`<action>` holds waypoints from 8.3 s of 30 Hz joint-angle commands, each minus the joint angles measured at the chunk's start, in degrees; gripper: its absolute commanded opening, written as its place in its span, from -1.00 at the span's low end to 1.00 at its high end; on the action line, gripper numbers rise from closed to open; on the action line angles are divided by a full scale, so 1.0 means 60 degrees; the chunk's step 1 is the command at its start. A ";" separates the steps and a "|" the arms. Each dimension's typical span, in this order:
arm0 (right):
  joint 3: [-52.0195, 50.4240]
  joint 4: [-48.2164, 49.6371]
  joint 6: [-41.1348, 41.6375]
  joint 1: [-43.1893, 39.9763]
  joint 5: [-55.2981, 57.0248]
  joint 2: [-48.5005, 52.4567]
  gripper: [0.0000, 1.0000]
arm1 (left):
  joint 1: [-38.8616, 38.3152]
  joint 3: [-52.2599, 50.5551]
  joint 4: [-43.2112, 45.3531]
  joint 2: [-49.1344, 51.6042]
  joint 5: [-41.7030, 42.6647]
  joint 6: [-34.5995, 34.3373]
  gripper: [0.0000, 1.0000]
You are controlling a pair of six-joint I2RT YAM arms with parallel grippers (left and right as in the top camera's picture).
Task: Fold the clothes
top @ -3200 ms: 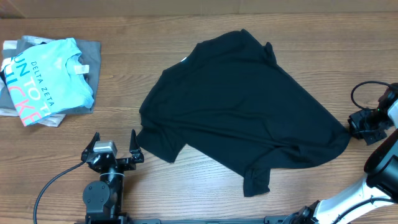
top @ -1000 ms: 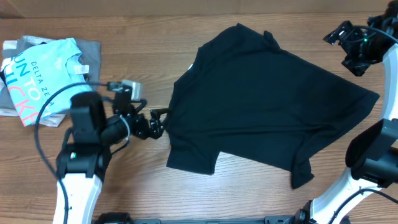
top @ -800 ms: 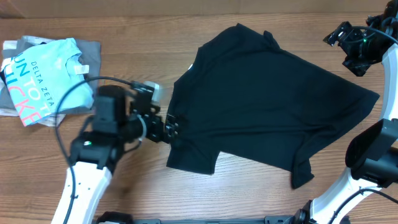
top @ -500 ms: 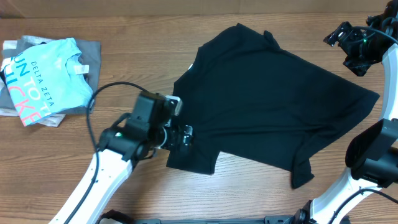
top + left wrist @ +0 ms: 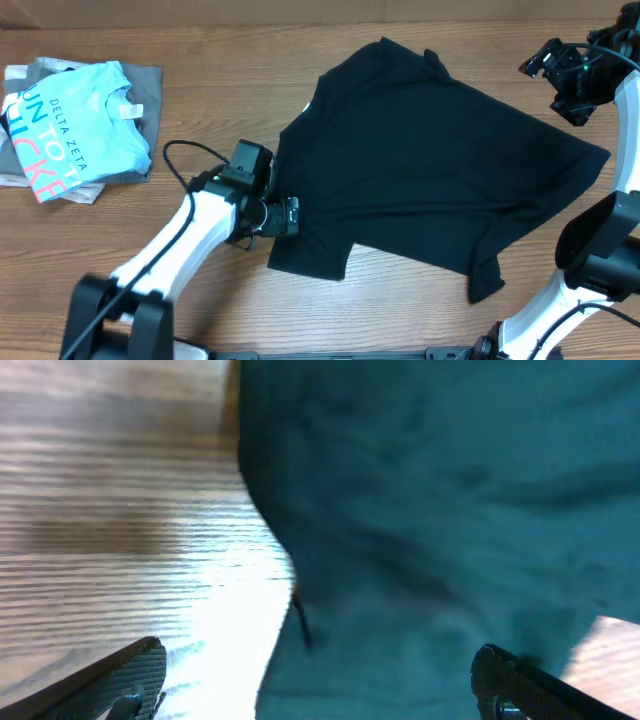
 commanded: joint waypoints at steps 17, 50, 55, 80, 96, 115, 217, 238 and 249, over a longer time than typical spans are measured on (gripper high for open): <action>0.0215 -0.0025 -0.0069 -0.0015 0.0091 -0.0051 1.00 | 0.0062 0.0204 0.1599 0.1107 0.0707 0.0765 0.41; -0.0022 -0.0444 -0.0076 0.0965 0.0062 -0.0044 1.00 | 0.6047 0.0208 0.1260 0.1089 -0.0477 0.0036 -0.92; -0.0466 -0.0295 -0.0080 0.1592 0.0455 -0.0044 1.00 | 0.7082 0.0208 0.0554 0.0707 -0.0885 0.0036 -0.92; -0.1279 0.0007 -0.0069 0.2404 -0.0120 -0.0044 0.97 | 0.4189 0.0984 0.1548 -0.2229 -0.0393 0.1559 0.46; -0.2306 -0.2652 0.0324 0.4634 0.0382 -0.0047 -0.92 | 0.3472 0.1290 0.2965 0.0790 0.0495 0.2087 -0.92; -0.5293 0.0353 0.1479 0.4965 0.0583 -0.0047 -0.92 | 0.2754 0.1286 0.3111 0.2157 0.1111 0.2765 -0.92; 0.1249 -0.2284 0.0098 0.3228 0.1239 0.0940 -0.92 | -0.0947 0.4207 0.1632 0.3027 -0.2237 0.1206 -0.92; -0.3446 -0.3297 0.2073 0.4634 0.3381 0.0087 -0.92 | 0.0441 0.4539 0.1785 0.4681 -0.0929 0.3515 -0.92; -0.6069 -0.1384 0.2299 0.4608 0.2688 -0.0084 -0.92 | 0.0444 0.4535 0.2142 0.4907 -0.1005 0.3552 -0.92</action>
